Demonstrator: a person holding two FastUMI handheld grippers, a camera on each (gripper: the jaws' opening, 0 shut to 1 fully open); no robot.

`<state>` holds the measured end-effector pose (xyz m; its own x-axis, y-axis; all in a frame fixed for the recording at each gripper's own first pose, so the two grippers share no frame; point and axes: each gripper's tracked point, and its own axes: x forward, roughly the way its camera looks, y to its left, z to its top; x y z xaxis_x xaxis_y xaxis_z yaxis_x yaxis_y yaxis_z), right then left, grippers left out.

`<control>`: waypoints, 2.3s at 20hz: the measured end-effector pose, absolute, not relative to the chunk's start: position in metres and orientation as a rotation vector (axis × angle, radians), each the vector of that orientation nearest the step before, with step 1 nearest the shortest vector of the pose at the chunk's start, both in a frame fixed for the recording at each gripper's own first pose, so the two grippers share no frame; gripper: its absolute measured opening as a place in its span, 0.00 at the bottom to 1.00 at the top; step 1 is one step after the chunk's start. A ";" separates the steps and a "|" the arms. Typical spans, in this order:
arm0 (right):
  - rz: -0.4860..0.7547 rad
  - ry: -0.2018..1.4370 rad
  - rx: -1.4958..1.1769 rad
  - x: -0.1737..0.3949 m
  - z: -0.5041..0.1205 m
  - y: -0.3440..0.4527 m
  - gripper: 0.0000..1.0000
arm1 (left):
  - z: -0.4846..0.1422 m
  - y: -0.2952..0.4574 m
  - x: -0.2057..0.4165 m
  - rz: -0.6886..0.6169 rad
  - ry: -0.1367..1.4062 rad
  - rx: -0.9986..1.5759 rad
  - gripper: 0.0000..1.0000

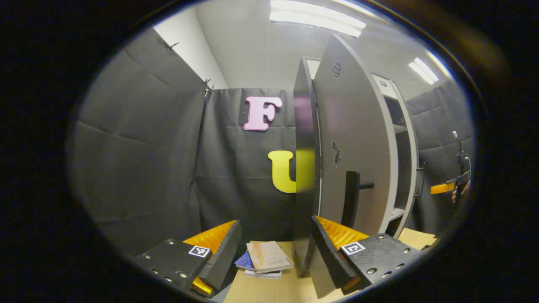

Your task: Grab one shoe with the right hand and put it into the shoe cabinet, grab the other shoe with the left hand and put it into the shoe cabinet; then close the right door with the right hand and the left door with the left hand.

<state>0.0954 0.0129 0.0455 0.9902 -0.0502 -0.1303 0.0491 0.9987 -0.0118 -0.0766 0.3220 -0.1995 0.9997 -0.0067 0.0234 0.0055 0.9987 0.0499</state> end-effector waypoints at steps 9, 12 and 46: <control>-0.108 0.154 -0.016 0.069 0.033 0.006 0.96 | -0.201 0.297 -0.030 -0.116 -0.031 -0.071 1.00; -0.117 0.150 0.011 0.079 0.033 -0.006 0.96 | -0.196 0.289 -0.030 -0.112 -0.011 -0.016 0.93; -0.032 0.133 -0.058 0.117 0.036 -0.134 0.92 | -0.159 0.067 -0.067 0.126 -0.072 -0.090 0.92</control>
